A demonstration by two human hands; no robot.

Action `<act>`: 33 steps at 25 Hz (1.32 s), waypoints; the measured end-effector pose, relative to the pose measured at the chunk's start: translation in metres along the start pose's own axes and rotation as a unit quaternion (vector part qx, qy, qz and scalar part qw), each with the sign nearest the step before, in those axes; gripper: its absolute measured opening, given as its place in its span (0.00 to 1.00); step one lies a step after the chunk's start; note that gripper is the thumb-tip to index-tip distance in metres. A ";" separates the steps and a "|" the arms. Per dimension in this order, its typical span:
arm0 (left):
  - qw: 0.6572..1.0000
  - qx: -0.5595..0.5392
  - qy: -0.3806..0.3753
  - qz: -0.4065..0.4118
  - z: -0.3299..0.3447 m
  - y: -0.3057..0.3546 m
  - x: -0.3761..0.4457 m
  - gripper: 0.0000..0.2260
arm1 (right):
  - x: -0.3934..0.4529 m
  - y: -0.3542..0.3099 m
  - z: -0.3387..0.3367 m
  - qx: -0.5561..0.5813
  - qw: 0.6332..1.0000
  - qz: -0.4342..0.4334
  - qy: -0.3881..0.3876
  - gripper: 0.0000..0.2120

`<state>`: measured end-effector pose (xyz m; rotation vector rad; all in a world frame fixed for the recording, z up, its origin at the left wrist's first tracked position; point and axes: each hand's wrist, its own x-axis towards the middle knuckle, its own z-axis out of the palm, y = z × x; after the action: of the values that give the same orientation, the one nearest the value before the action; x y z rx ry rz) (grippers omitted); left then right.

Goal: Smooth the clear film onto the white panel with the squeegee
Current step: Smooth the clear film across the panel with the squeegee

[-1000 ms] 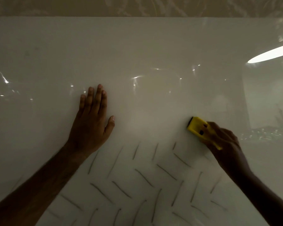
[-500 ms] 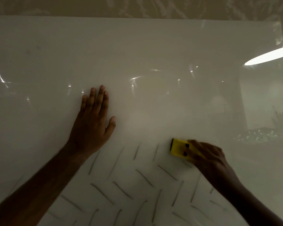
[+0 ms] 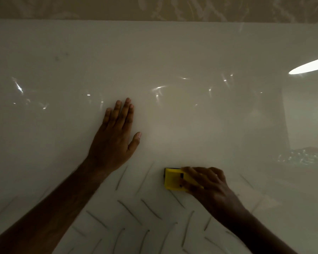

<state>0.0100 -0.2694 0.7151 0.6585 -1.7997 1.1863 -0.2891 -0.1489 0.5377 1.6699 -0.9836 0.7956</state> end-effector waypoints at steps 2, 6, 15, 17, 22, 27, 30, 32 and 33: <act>1.000 0.001 0.004 -0.027 -0.002 -0.016 -0.013 0.36 | -0.007 0.018 -0.012 -0.015 1.000 0.011 -0.012 0.20; 0.999 0.008 0.003 -0.032 -0.005 -0.037 -0.024 0.35 | 0.037 0.038 -0.024 0.004 0.995 0.088 0.050 0.15; 1.000 0.004 -0.003 -0.015 -0.013 -0.066 -0.044 0.34 | 0.017 -0.029 0.013 0.003 0.999 -0.042 -0.027 0.21; 1.000 0.011 -0.006 -0.018 -0.018 -0.086 -0.058 0.33 | 0.006 -0.015 0.002 -0.008 0.999 -0.028 -0.033 0.19; 1.000 0.010 -0.007 -0.023 -0.023 -0.100 -0.068 0.33 | 0.063 -0.012 -0.002 -0.008 0.997 0.061 0.042 0.14; 1.000 0.001 -0.009 -0.029 -0.023 -0.100 -0.070 0.32 | 0.096 -0.074 0.030 0.010 0.999 0.016 0.037 0.20; 1.000 0.002 -0.010 -0.023 -0.027 -0.114 -0.084 0.31 | 0.058 -0.088 0.033 0.013 0.998 -0.062 0.001 0.20; 1.000 0.001 -0.015 -0.026 -0.030 -0.131 -0.103 0.31 | 0.041 -0.076 0.022 0.001 0.997 -0.069 -0.017 0.19; 0.999 -0.001 -0.018 -0.028 -0.032 -0.137 -0.110 0.31 | 0.040 -0.067 0.016 -0.008 0.998 -0.059 -0.022 0.19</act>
<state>0.1841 -0.2992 0.6877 0.7304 -1.8002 1.1419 -0.2106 -0.1626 0.5395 1.7211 -0.9114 0.6729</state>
